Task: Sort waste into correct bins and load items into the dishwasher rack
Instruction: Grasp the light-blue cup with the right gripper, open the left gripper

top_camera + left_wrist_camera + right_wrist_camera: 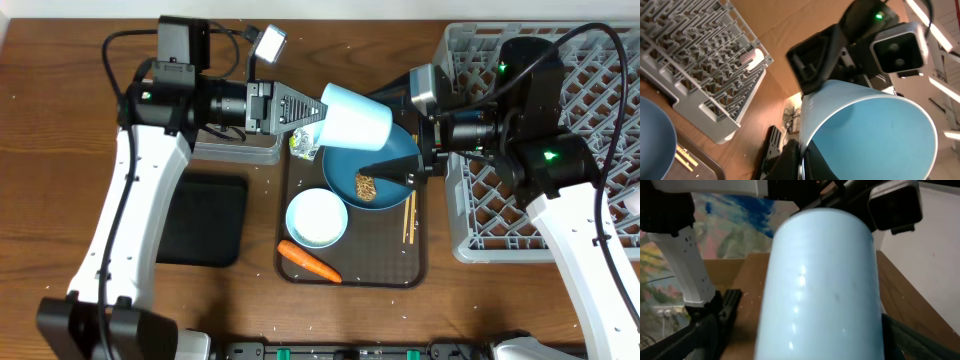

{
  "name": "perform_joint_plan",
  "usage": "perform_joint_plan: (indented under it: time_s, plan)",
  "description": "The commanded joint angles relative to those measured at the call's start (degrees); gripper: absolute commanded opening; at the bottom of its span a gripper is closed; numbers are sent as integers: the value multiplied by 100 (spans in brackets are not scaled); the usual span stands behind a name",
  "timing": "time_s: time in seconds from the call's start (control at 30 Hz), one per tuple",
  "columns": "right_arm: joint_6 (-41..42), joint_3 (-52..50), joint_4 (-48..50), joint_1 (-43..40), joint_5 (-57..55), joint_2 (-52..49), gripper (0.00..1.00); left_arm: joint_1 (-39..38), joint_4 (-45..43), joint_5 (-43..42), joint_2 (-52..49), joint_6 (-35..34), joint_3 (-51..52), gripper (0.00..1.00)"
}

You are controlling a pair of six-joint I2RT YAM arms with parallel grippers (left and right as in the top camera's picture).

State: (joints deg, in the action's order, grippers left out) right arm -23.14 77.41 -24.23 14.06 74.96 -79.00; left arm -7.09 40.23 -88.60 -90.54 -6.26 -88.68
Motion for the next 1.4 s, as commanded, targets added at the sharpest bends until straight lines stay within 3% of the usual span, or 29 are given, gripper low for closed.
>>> perform_joint_plan:
  time_s: [0.0,0.1,0.3,0.63,0.87,1.2,1.37]
  plan:
    - [-92,15,52,66,363,-13,90,-2,-42,-153,157,-181,-7,6]
    - [-92,15,105,66,376,-13,82,-2,-50,-151,162,-179,-7,6]
    - [2,15,380,66,439,-13,78,-2,-50,-151,160,-175,-7,6]
    - [44,15,531,188,564,-37,74,-2,-225,-151,162,-175,-7,6]
    - [363,15,520,343,48,-90,74,-2,-330,-149,162,-175,-7,6]
    - [1447,15,896,592,-695,-90,73,-2,-603,-146,162,-153,-7,6]
    - [2155,15,1161,654,-1180,-90,79,-2,-660,-138,162,-149,-7,6]
